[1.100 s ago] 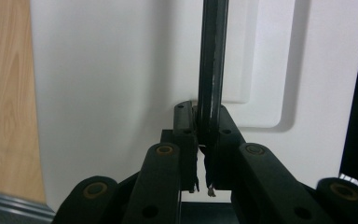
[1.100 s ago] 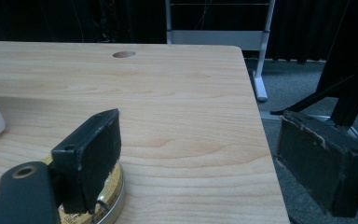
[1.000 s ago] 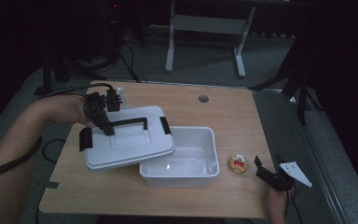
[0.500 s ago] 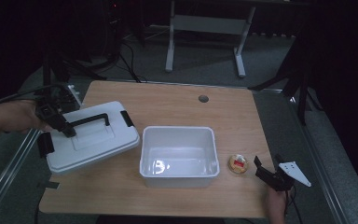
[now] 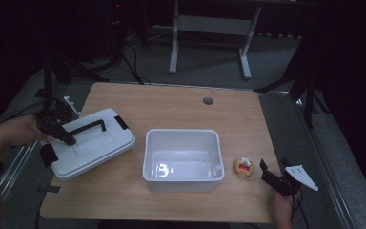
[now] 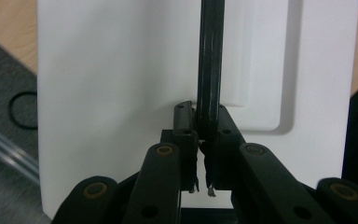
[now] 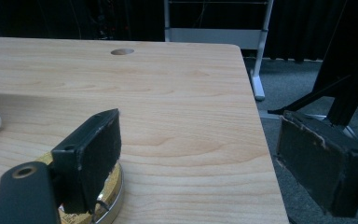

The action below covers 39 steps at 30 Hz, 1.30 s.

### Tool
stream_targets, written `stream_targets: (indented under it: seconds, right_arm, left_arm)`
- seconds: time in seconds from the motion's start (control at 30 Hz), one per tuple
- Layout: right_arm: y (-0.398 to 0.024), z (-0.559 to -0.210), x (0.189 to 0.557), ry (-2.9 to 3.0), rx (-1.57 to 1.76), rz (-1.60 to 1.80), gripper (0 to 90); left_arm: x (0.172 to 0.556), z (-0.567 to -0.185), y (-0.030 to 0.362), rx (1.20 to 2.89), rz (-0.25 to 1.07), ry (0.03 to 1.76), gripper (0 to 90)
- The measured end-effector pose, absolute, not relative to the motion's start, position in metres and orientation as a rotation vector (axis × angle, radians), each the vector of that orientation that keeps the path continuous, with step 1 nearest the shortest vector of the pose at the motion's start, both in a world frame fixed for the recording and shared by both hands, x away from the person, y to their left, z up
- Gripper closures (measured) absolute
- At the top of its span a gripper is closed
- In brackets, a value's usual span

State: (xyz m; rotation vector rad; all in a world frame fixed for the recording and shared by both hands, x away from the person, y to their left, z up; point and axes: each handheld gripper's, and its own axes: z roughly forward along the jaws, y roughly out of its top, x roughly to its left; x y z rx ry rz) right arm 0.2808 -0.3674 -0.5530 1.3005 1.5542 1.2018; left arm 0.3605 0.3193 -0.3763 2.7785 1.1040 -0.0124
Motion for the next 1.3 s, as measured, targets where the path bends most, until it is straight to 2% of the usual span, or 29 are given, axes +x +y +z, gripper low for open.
stream_targets:
  seconds: [0.27, 0.57, 1.03, 1.17, 1.2, 1.3]
  right_arm:
    - [-0.367, -0.553, 0.281, 1.556, 1.299, 1.201, 13.8]
    - [-0.367, -0.553, 0.281, 1.556, 1.298, 1.204, 13.7]
    - [-0.368, -0.553, 0.281, 1.563, 1.297, 1.204, 13.7]
    - [-0.368, -0.553, 0.281, 1.575, 1.302, 1.212, 13.8]
    - [-0.368, -0.553, 0.281, 1.578, 1.303, 1.213, 13.8]
    - [-0.368, -0.552, 0.282, 1.603, 1.311, 1.205, 13.8]
  left_arm:
    - [0.372, -0.415, 0.315, 2.734, -0.022, 1.119, 82.9]
    - [0.377, -0.452, 0.311, 2.736, -0.11, 1.133, 82.9]
    - [0.374, -0.493, 0.318, 2.732, -0.198, 1.125, 82.6]
    - [0.372, -0.495, 0.323, 2.677, -0.188, 1.114, 82.5]
    - [0.371, -0.494, 0.324, 2.671, -0.173, 1.105, 82.0]
    - [0.371, -0.492, 0.323, 2.671, -0.109, 1.106, 64.2]
